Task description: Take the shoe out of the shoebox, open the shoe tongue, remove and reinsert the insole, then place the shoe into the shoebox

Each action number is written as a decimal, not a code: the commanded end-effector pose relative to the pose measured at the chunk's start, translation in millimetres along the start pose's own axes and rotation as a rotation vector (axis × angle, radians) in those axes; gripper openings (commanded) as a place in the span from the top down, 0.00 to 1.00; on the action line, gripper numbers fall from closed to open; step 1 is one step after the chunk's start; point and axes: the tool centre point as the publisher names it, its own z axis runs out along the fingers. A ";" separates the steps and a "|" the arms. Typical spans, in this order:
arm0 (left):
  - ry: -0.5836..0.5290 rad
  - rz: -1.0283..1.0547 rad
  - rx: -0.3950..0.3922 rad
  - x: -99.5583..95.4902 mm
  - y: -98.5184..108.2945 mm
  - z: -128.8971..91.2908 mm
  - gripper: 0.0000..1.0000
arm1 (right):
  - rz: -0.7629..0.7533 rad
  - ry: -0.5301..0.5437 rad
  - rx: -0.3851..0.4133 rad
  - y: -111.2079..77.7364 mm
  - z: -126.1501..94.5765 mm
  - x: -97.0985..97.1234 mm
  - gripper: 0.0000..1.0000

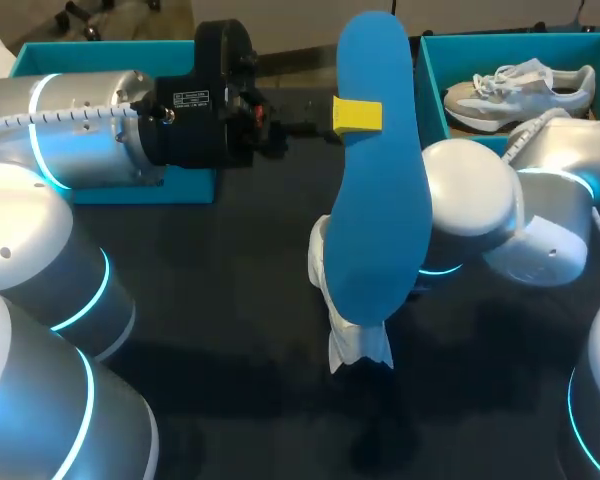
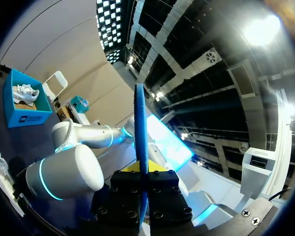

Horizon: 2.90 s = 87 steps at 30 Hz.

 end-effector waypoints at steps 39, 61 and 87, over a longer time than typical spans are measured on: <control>-0.002 0.001 0.011 3.1 3.8 2.0 1.00 | 0.146 0.225 0.078 10.5 -55.9 0.7 0.00; -0.002 0.001 0.011 3.1 3.8 2.0 1.00 | 0.301 0.599 0.032 39.9 -122.7 -32.4 0.00; -0.002 0.001 0.011 3.1 3.8 2.0 1.00 | 0.297 0.952 -0.029 80.5 -165.7 -60.3 0.00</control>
